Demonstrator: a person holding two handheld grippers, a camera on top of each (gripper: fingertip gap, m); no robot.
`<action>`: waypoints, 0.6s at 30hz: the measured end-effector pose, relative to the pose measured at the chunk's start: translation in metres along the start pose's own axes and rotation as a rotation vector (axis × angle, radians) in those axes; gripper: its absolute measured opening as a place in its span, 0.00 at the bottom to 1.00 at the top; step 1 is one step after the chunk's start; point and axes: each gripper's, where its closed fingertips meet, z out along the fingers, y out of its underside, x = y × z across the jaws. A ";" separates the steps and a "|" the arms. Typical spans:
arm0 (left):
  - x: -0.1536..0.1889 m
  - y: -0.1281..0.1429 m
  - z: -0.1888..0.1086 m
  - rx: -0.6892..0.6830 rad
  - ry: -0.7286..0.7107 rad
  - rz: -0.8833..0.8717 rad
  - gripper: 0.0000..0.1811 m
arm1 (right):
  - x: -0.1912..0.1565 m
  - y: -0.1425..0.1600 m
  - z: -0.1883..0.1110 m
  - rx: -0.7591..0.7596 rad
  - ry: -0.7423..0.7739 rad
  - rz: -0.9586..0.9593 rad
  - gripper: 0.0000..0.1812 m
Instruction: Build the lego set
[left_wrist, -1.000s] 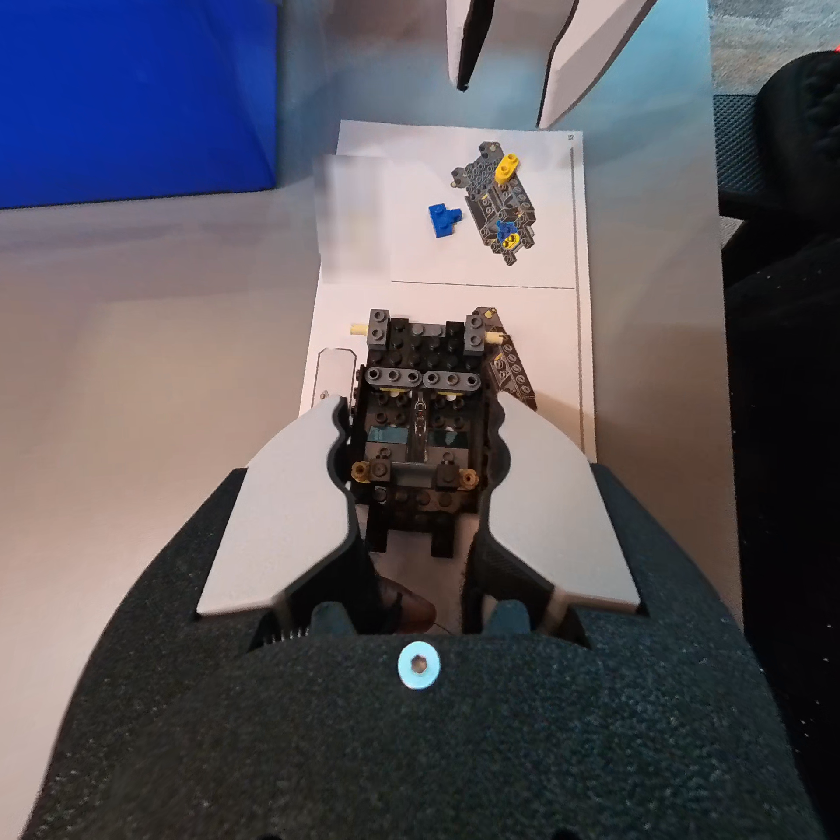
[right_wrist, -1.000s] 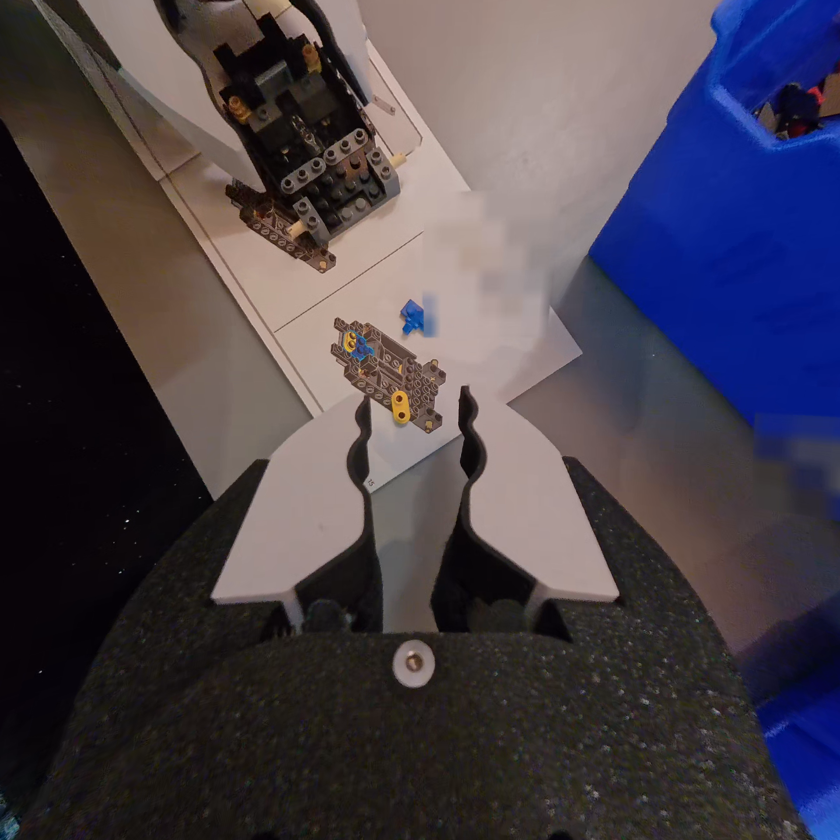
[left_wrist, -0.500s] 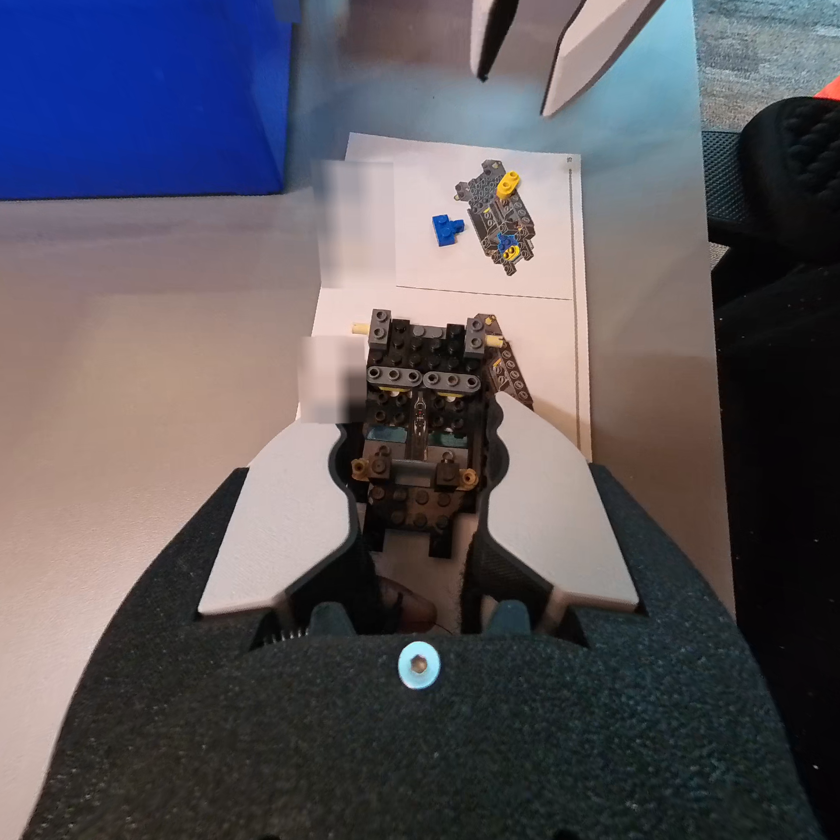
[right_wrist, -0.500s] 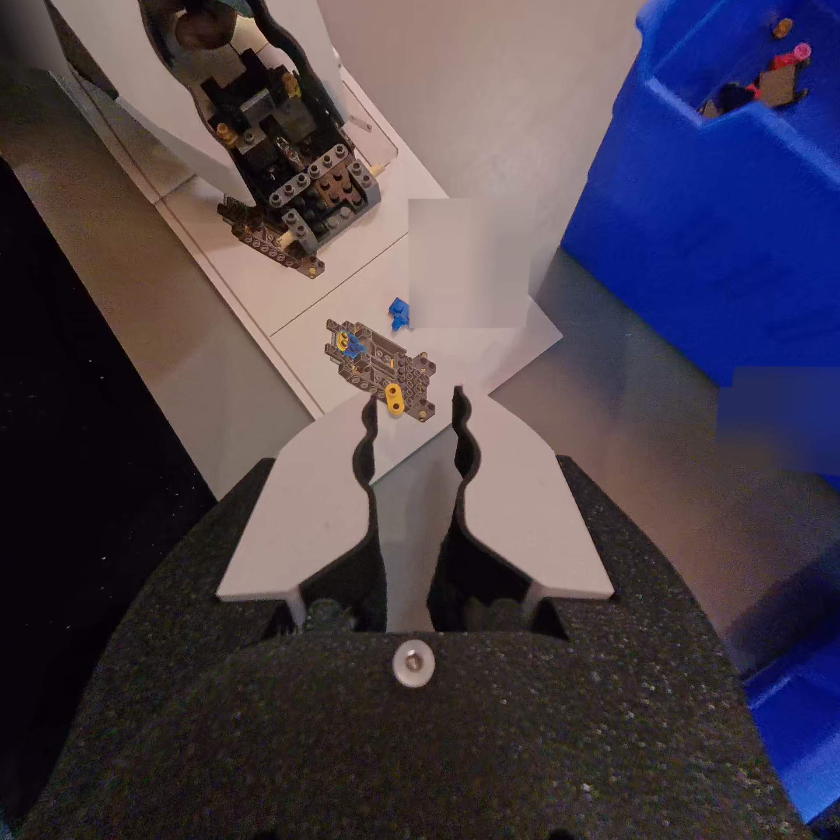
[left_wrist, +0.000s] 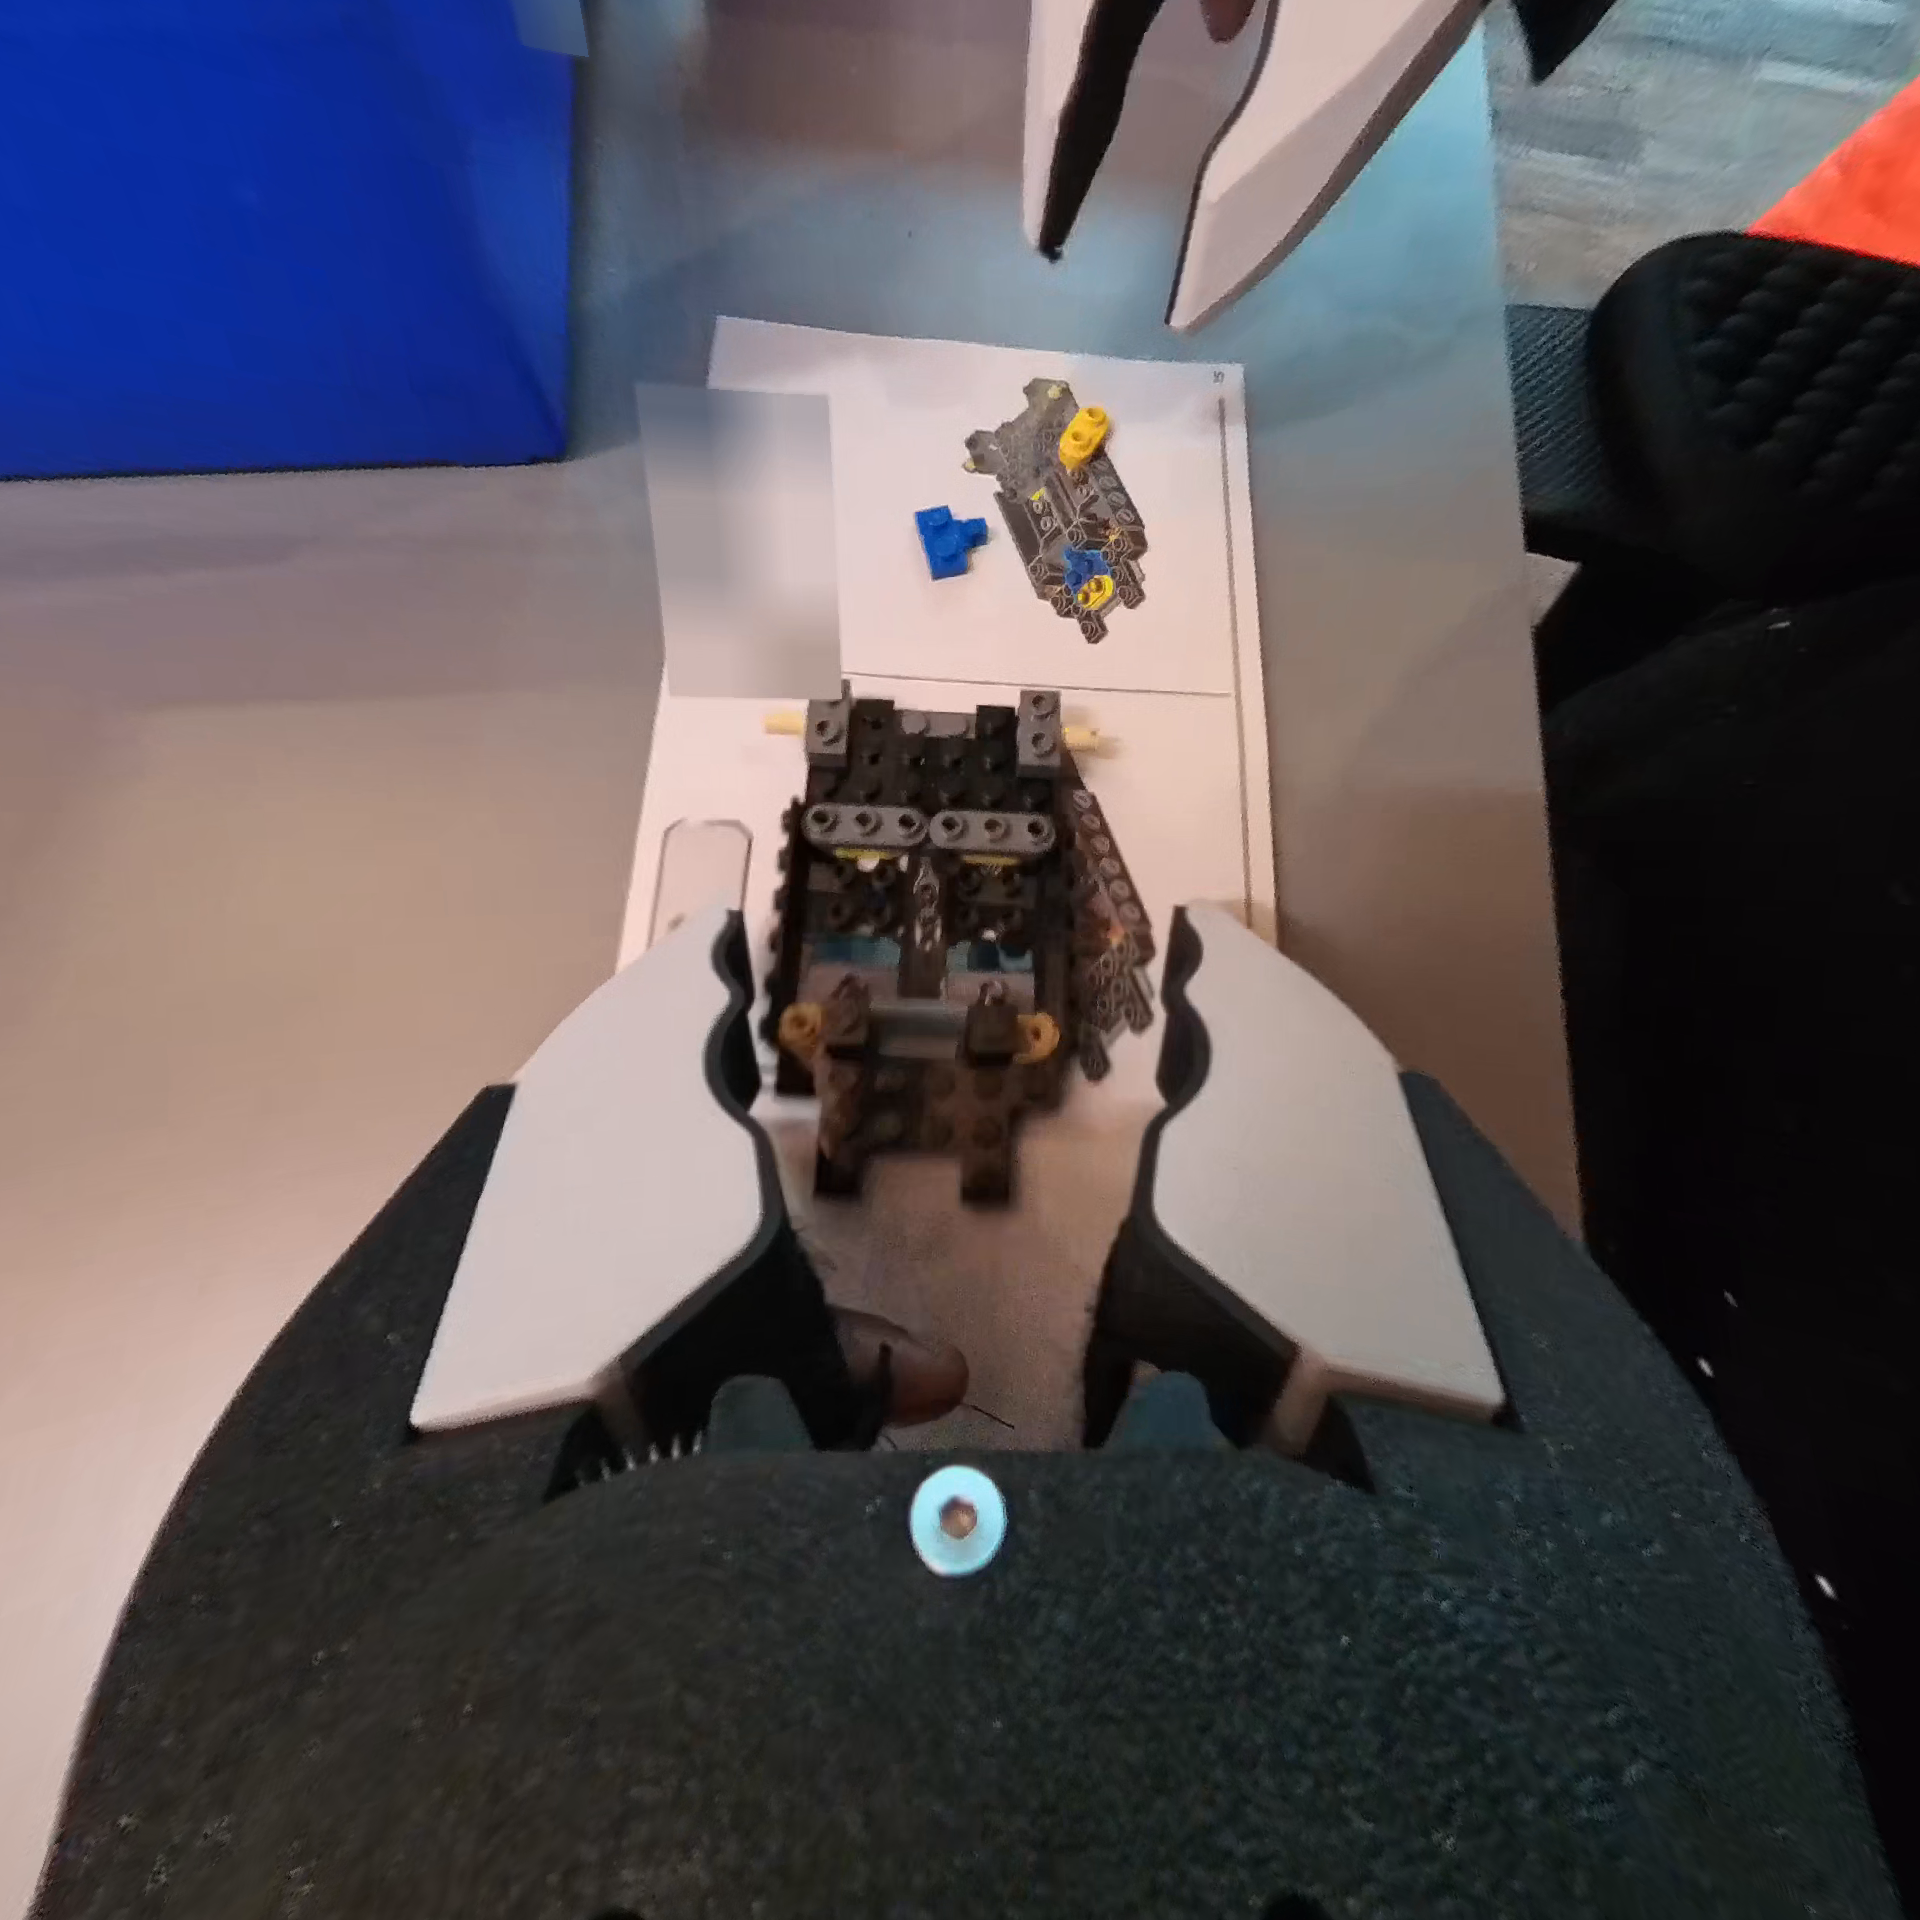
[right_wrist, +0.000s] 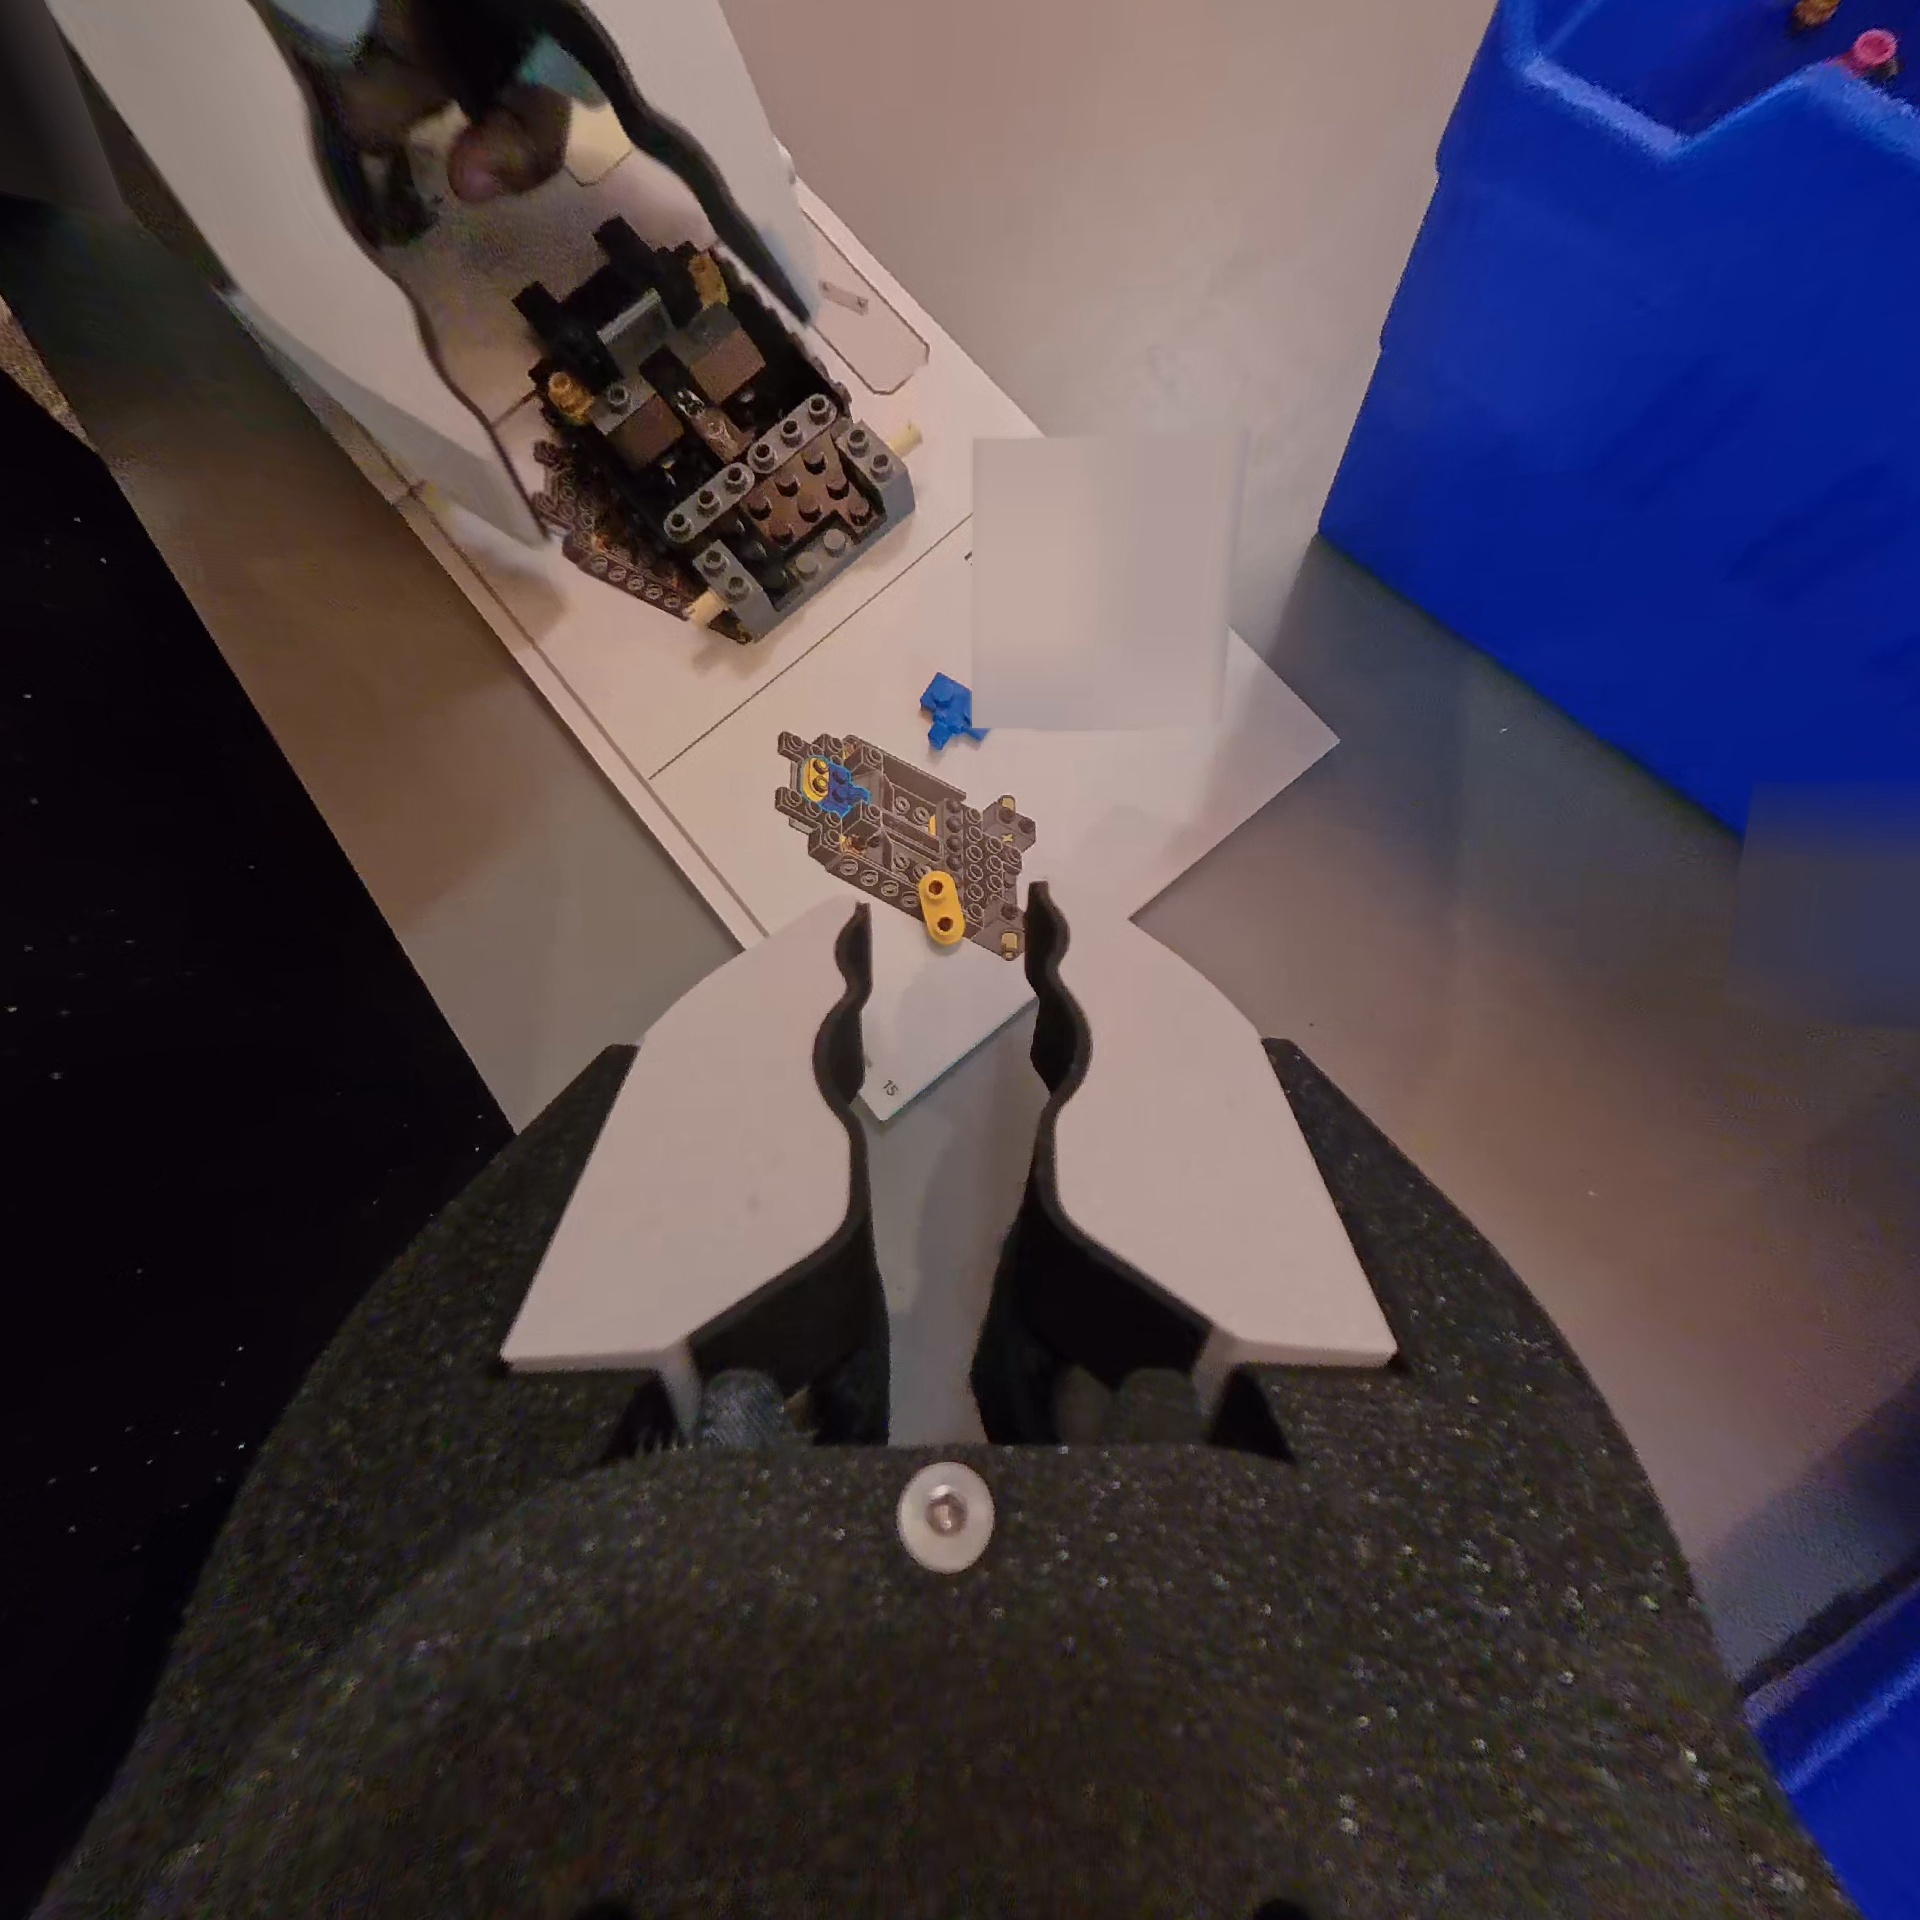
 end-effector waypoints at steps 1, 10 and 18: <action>-0.002 -0.001 -0.010 0.028 0.005 -0.016 0.43 | 0.000 0.000 0.000 0.005 -0.002 0.001 0.16; -0.007 0.017 -0.042 0.065 -0.035 -0.077 0.39 | -0.013 -0.022 0.005 0.101 -0.082 -0.104 0.33; -0.003 0.020 -0.022 -0.030 -0.013 0.016 0.32 | -0.031 -0.034 0.016 0.082 -0.194 -0.270 0.49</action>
